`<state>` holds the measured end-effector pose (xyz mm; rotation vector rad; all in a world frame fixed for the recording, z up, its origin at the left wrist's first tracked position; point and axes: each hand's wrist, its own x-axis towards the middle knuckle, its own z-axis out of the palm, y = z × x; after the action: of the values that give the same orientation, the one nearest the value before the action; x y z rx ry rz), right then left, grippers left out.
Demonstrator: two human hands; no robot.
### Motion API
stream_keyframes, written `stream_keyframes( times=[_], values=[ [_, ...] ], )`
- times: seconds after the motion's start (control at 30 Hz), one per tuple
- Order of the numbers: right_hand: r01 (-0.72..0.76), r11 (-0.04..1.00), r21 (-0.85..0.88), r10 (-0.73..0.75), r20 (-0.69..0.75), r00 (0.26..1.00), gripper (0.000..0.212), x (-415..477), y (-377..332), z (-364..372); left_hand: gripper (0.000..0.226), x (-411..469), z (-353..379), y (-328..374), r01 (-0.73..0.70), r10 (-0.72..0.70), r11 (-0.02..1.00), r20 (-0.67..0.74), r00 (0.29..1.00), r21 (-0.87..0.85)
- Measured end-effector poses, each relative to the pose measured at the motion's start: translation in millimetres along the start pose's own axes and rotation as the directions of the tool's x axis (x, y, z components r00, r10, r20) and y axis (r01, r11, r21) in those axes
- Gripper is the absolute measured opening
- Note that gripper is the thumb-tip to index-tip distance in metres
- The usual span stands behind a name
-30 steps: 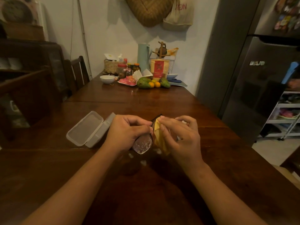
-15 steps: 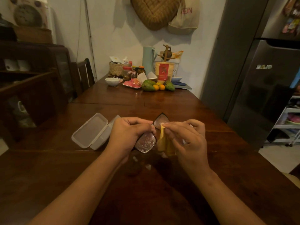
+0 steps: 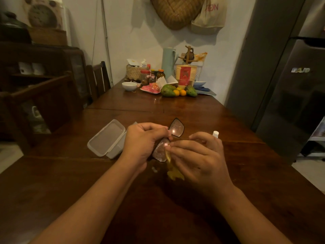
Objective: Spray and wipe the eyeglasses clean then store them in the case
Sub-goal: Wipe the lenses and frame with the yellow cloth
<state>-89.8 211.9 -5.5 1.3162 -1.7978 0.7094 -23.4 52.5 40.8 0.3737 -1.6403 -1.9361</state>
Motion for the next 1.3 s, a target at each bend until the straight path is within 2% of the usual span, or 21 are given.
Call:
stream_keyframes(
  times=[0.13, 0.3, 0.4, 0.63, 0.77, 0.9, 1.13, 1.3],
  values=[
    [-0.101, 0.995, -0.020, 0.100, -0.011, 0.995, 0.030, 1, -6, 6, 0.007, -3, 3, 0, 0.014, -0.014, 1.000, -0.010, 1.000, -0.014],
    [0.013, 0.998, 0.061, -0.019, 0.091, 0.996, 0.034, 4, -22, 7, 0.004, -2, 1, 3, 0.017, -0.017, 0.999, -0.021, 1.000, -0.027],
    [0.081, 0.996, 0.040, -0.084, 0.083, 0.993, 0.034, 2, -14, 5, 0.003, -1, 0, 3, -0.002, 0.002, 1.000, -0.034, 0.999, -0.018],
    [-0.054, 0.998, -0.017, 0.055, 0.029, 0.998, 0.035, 2, -14, 9, 0.009, 0, 1, 2, 0.012, -0.012, 0.999, -0.027, 1.000, -0.035],
    [0.038, 0.998, 0.040, -0.041, 0.086, 0.995, 0.039, 3, -20, 12, 0.008, 1, -1, 1, 0.012, -0.014, 0.998, -0.026, 1.000, -0.058],
    [0.129, 0.990, 0.047, -0.132, 0.064, 0.989, 0.033, 1, -11, 10, 0.010, 3, -2, 1, -0.033, 0.033, 0.999, -0.027, 0.999, 0.015],
    [-0.025, 1.000, 0.003, 0.025, 0.041, 0.999, 0.037, -2, -3, 7, 0.008, 0, 0, 1, 0.021, -0.022, 0.999, -0.030, 0.999, -0.046],
    [0.061, 0.998, 0.027, -0.063, 0.083, 0.995, 0.043, 2, -16, 10, 0.011, 1, -1, 3, 0.029, -0.031, 0.996, -0.023, 0.999, -0.081]
  ],
)
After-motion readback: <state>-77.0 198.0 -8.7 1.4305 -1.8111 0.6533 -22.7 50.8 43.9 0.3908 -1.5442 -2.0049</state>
